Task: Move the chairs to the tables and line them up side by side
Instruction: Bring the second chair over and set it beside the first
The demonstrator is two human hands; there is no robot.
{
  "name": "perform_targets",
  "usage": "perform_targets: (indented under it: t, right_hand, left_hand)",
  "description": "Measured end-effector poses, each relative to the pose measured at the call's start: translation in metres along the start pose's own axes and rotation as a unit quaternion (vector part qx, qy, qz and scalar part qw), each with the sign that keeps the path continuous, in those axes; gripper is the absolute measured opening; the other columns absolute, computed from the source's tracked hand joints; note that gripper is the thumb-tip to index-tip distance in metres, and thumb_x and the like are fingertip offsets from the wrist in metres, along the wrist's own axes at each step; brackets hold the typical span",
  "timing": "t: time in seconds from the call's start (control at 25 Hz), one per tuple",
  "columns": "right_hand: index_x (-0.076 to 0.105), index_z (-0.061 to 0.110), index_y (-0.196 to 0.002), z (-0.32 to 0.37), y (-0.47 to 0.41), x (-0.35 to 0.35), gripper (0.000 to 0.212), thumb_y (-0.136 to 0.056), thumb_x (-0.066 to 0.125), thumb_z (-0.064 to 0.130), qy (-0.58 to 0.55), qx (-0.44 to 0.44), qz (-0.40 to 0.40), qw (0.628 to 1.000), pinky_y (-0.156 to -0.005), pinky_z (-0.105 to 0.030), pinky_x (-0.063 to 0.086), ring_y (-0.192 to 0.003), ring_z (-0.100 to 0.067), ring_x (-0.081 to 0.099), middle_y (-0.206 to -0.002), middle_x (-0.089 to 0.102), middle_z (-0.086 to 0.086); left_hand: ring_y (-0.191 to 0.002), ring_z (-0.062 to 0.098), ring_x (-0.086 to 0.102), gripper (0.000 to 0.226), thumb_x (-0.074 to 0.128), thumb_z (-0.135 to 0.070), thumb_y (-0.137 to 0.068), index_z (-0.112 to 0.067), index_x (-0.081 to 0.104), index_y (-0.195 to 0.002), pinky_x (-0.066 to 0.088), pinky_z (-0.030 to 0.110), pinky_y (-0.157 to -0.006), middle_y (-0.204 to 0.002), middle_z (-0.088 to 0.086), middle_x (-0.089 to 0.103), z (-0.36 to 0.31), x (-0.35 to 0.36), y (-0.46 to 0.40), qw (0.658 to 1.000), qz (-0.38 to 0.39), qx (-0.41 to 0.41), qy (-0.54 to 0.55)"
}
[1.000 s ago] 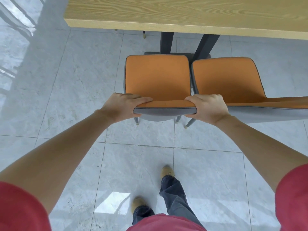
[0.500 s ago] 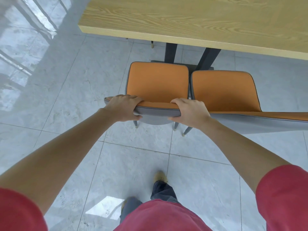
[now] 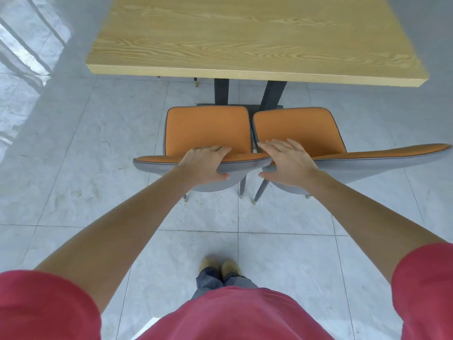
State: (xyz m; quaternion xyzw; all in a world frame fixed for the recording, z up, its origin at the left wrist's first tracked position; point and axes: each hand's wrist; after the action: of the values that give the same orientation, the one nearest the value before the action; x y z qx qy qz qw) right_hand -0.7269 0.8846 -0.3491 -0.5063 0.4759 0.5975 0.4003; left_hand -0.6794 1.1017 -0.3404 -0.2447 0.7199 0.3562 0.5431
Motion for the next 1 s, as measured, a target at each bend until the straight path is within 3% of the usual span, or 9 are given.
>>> perform_targets:
  t: [0.24, 0.56, 0.64, 0.72, 0.88, 1.0]
  right_hand:
    - [0.017, 0.021, -0.146, -0.058, 0.034, -0.005, 0.075, -0.087, 0.052, 0.052, 0.035, 0.077, 0.052, 0.995, -0.116, -0.041, 0.008, -0.141, -0.016, 0.019, -0.153, 0.027, -0.002]
    - [0.018, 0.024, -0.146, -0.146, 0.054, 0.000, 0.076, -0.085, 0.056, 0.048, 0.065, 0.077, 0.107, 0.989, -0.114, -0.035, 0.017, -0.136, -0.015, 0.029, -0.149, 0.034, 0.002]
    - [0.027, 0.026, -0.143, -0.157, 0.055, 0.006, 0.069, -0.084, 0.057, 0.047, 0.066, 0.069, 0.082, 0.992, -0.104, -0.031, 0.034, -0.127, -0.017, 0.043, -0.140, 0.047, 0.003]
    - [0.037, 0.028, -0.138, -0.161, 0.055, 0.013, 0.059, -0.085, 0.056, 0.048, 0.070, 0.052, 0.033, 0.996, -0.085, -0.028, 0.048, -0.113, -0.015, 0.055, -0.128, 0.057, 0.007]
    - [0.044, 0.028, -0.132, -0.166, 0.052, 0.019, 0.048, -0.088, 0.051, 0.045, 0.096, 0.022, 0.020, 0.995, -0.072, -0.026, 0.050, -0.100, -0.014, 0.061, -0.118, 0.062, 0.008]
    - [0.045, 0.023, -0.128, -0.166, 0.049, 0.021, 0.043, -0.090, 0.048, 0.045, 0.131, -0.004, 0.022, 0.991, -0.064, -0.026, 0.047, -0.092, -0.015, 0.062, -0.109, 0.064, 0.005]
  left_hand:
    - [-0.123, 0.026, 0.045, 0.067, 0.055, -0.045, -0.085, -0.017, 0.027, -0.140, 0.042, 0.039, -0.092, -0.141, 0.005, 0.042, -0.037, 0.001, -0.029, 0.999, 0.020, 0.022, 0.011]
    - [-0.115, 0.026, 0.051, 0.065, 0.057, -0.046, -0.084, -0.012, 0.035, -0.135, 0.045, 0.038, -0.085, -0.132, 0.006, 0.050, -0.079, 0.013, -0.074, 0.998, 0.045, -0.034, -0.005]
    - [-0.111, 0.026, 0.053, 0.063, 0.057, -0.046, -0.083, -0.012, 0.037, -0.133, 0.046, 0.035, -0.080, -0.128, 0.006, 0.052, -0.085, 0.020, -0.080, 0.997, 0.061, -0.052, -0.016]
    - [-0.107, 0.027, 0.055, 0.058, 0.057, -0.042, -0.085, -0.012, 0.039, -0.131, 0.045, 0.034, -0.073, -0.125, 0.006, 0.055, -0.088, 0.024, -0.088, 0.994, 0.077, -0.072, -0.031]
    - [-0.091, 0.027, 0.060, 0.036, 0.053, -0.032, -0.088, -0.011, 0.050, -0.117, 0.037, 0.031, -0.060, -0.102, 0.008, 0.064, -0.089, 0.025, -0.098, 0.988, 0.092, -0.104, -0.070]
    - [-0.088, 0.028, 0.061, 0.031, 0.050, -0.027, -0.090, -0.014, 0.053, -0.117, 0.035, 0.029, -0.058, -0.098, 0.009, 0.066, -0.091, 0.028, -0.097, 0.987, 0.078, -0.111, -0.085]
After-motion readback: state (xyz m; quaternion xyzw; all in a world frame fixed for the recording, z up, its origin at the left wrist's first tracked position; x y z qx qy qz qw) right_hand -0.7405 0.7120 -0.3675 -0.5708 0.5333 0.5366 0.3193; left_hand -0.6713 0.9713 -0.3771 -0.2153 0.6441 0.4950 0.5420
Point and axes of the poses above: each hand's wrist, its own y-axis away from the middle knuckle, its own x-axis out of the palm, z = x × y
